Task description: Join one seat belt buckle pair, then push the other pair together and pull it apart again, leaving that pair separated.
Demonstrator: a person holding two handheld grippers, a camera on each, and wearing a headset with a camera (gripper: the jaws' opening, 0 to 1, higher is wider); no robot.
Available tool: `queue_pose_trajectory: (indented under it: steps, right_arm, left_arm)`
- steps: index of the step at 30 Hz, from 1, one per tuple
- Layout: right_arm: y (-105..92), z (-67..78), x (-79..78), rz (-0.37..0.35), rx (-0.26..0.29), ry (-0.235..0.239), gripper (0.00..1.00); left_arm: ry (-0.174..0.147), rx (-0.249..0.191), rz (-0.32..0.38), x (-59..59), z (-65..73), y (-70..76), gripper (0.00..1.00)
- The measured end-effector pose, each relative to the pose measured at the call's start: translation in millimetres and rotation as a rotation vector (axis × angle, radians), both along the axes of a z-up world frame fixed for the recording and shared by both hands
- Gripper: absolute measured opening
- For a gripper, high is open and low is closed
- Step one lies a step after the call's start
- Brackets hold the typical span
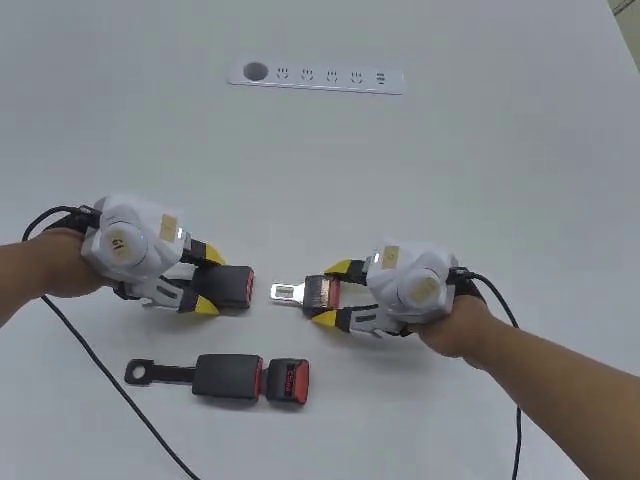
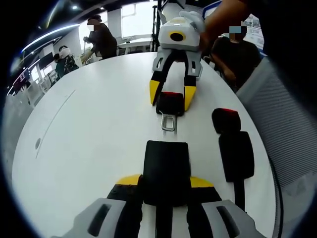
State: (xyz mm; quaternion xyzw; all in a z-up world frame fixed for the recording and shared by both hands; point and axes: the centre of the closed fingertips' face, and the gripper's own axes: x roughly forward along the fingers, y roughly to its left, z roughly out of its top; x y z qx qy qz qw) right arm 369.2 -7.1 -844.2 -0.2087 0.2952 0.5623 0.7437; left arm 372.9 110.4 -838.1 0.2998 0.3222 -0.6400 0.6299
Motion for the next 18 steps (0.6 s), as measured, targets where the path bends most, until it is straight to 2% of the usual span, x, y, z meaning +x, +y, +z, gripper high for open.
queue_pose_trajectory:
  steps: [18]
  right_arm:
    - [-40.8, 2.2, -8.2, -0.027, -0.004, 0.010, 0.37]
  left_arm:
    - [0.006, 0.004, 0.003, 0.3, 1.0, -0.2, 0.35]
